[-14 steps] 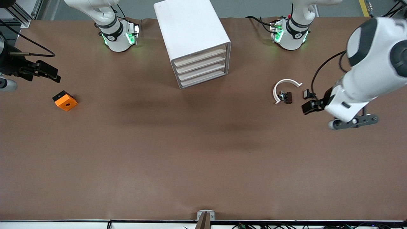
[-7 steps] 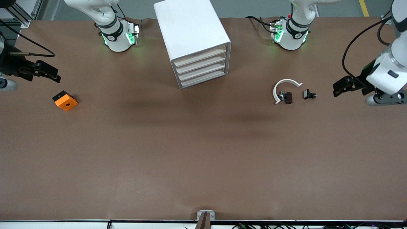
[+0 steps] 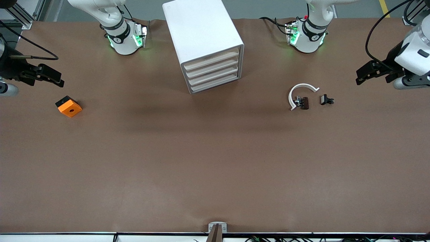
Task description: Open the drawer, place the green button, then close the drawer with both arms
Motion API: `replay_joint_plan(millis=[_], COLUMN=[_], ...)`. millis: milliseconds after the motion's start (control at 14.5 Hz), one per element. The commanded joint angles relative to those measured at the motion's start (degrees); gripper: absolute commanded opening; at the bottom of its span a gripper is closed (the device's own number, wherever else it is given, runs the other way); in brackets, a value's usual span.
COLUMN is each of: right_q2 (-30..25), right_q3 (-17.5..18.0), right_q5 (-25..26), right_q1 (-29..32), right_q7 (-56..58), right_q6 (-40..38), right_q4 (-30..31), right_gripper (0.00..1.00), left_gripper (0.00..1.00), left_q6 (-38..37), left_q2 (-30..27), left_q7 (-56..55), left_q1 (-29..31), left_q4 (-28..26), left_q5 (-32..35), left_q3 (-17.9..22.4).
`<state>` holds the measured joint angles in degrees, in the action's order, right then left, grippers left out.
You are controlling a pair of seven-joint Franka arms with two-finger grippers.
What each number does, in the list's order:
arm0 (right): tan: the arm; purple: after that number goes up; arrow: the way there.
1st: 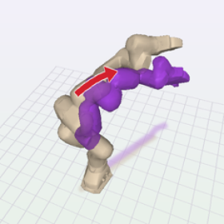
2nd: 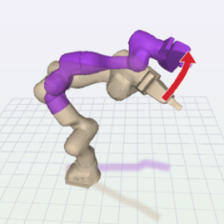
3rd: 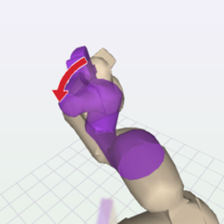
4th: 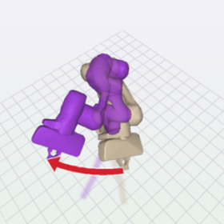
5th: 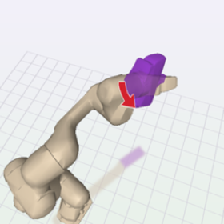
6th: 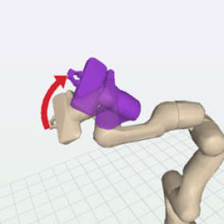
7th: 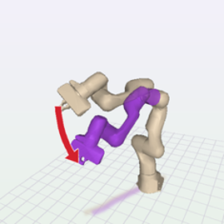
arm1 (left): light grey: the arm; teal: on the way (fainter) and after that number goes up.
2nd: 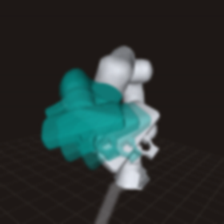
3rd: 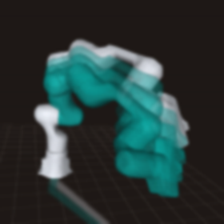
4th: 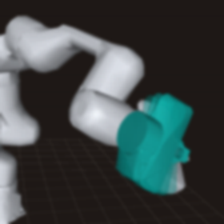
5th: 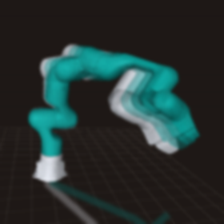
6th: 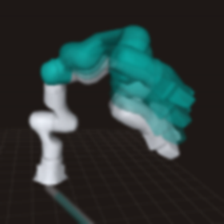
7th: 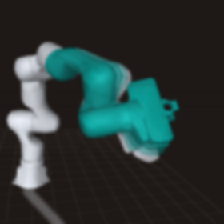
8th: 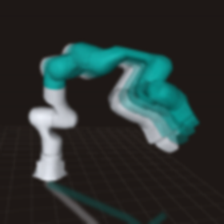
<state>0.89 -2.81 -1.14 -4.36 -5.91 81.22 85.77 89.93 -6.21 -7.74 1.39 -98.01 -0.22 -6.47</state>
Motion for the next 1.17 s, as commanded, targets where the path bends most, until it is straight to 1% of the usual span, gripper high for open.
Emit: replay_joint_plan(millis=[0,276,552,690,828,966,1103], right_q2=[-0.18,-0.18,-0.18,-0.10,-0.10,-0.10,-0.10], right_q3=[0.43,0.35,0.35,0.35,0.35,0.35,0.35], right_q5=[1.05,1.05,1.14,1.05,1.05,1.05,1.14], right_q1=[0.23,0.23,0.23,0.23,0.23,0.23,0.23], right_q7=[0.64,0.64,0.64,0.64,0.55,0.55,0.55], right_q6=[-0.36,-0.27,-0.27,-0.27,-0.27,-0.27,-0.27], right_q4=[-0.52,-0.52,-0.87,-1.22,-1.22,-1.31,-1.31], right_gripper=[1.00,1.00,1.00,1.00,1.00,1.00,1.00], left_gripper=[1.00,1.00,1.00,1.00,1.00,1.00,1.00], left_q6=[0.42,-0.20,-0.28,-0.55,-0.90,-1.77,-2.22], left_q2=[-3.28,-3.64,-0.92,-0.21,0.40,1.37,1.46], left_q7=[0.35,1.06,0.18,0.00,0.18,0.27,0.27], left_q1=[-0.24,-0.16,-0.16,-0.16,1.59,1.87,1.78], left_q4=[-2.97,-2.54,1.58,2.29,3.17,4.31,4.32], left_q5=[-0.49,-0.49,-0.05,0.13,0.22,0.22,0.31], left_q3=[-0.56,-0.30,-0.12,-0.03,-0.03,-0.03,-0.03])
